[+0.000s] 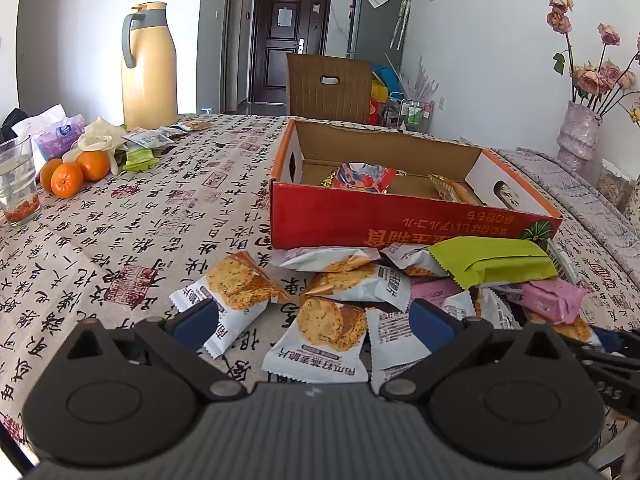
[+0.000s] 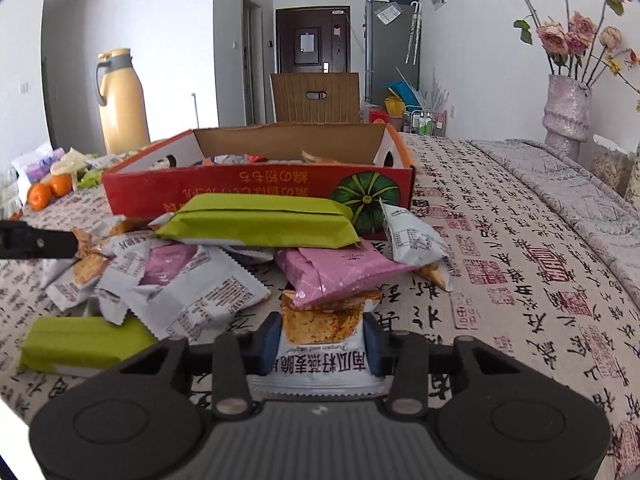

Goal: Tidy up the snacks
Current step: 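Grasp the white biscuit packet with the right gripper, then grasp another white biscuit packet with the left gripper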

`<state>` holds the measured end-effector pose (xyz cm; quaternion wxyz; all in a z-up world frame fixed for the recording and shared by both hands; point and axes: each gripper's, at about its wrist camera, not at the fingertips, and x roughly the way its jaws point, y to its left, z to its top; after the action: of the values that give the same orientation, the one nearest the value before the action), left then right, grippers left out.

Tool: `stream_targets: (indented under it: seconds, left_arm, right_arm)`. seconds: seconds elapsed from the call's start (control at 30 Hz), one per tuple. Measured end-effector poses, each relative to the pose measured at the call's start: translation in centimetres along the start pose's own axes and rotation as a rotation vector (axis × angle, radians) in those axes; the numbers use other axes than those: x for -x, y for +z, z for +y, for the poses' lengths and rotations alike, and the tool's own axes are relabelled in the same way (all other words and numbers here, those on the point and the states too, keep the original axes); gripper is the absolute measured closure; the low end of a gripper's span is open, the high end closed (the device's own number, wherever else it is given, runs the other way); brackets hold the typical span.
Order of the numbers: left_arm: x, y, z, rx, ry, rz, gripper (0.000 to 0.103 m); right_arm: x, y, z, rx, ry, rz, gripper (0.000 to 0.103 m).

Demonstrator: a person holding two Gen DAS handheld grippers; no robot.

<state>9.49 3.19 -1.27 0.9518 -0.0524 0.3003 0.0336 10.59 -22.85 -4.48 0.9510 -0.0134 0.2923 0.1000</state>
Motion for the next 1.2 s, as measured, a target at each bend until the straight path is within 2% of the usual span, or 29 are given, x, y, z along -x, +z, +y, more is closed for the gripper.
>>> stream_targets:
  seconds: [0.1, 0.37, 0.7, 0.9, 1.07, 1.2]
  left_arm:
    - [0.0, 0.0, 0.1, -0.002, 0.006, 0.002, 0.000]
    - [-0.4, 0.4, 0.9, -0.020, 0.045, -0.003, 0.000]
    - [-2.5, 1.5, 3.1, -0.105, 0.125, 0.015, 0.000]
    - [-4.7, 1.3, 4.2, -0.159, 0.119, 0.072, 0.000]
    - [-5.8, 1.1, 4.9, -0.143, 0.107, 0.096, 0.000]
    - [-6.3, 1.0, 5.0, -0.133, 0.076, 0.110, 0.016]
  right_arm:
    - [1.2, 0.1, -0.4, -0.012, -0.003, -0.027, 0.066]
    - [3.8, 0.7, -1.6, -0.038, -0.021, -0.097, 0.066]
    - [4.1, 1.3, -3.2, -0.078, -0.081, -0.121, 0.066]
    - [3.8, 1.4, -3.1, -0.080, -0.093, -0.117, 0.066]
    - [3.5, 1.6, -2.7, -0.077, -0.096, -0.112, 0.066]
    - [3.3, 1.6, -2.5, -0.073, -0.096, -0.107, 0.066]
